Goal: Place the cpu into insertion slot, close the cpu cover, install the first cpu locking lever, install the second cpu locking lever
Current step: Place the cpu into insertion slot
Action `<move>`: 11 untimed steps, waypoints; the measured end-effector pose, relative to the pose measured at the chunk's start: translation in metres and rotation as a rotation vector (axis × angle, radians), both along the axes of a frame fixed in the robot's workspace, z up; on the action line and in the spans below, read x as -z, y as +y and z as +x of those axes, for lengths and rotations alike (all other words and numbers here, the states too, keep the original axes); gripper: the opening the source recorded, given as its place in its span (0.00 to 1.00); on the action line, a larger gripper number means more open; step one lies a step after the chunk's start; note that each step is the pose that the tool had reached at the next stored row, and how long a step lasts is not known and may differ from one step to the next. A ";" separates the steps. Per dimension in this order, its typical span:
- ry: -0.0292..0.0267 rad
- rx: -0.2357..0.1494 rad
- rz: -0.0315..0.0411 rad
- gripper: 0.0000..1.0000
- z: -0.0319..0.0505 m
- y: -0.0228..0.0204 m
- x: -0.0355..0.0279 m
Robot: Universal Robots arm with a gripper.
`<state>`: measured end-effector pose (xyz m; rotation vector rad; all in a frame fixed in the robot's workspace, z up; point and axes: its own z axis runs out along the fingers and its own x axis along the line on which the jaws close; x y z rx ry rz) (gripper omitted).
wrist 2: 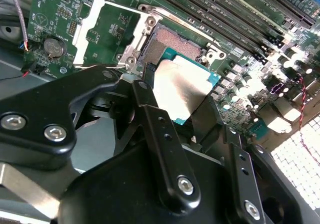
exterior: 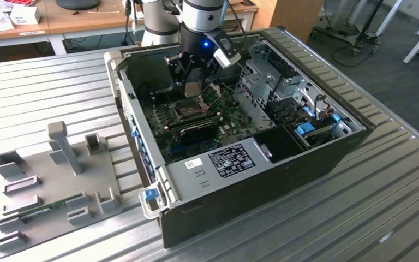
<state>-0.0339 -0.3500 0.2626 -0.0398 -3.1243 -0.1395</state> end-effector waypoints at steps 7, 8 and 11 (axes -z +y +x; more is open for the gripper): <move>0.0000 0.022 -0.0002 0.54 0.0000 0.0000 0.0005; 0.0000 0.031 -0.0001 0.54 0.0000 0.0000 0.0006; 0.0000 0.075 -0.0001 0.54 0.0000 0.0000 0.0011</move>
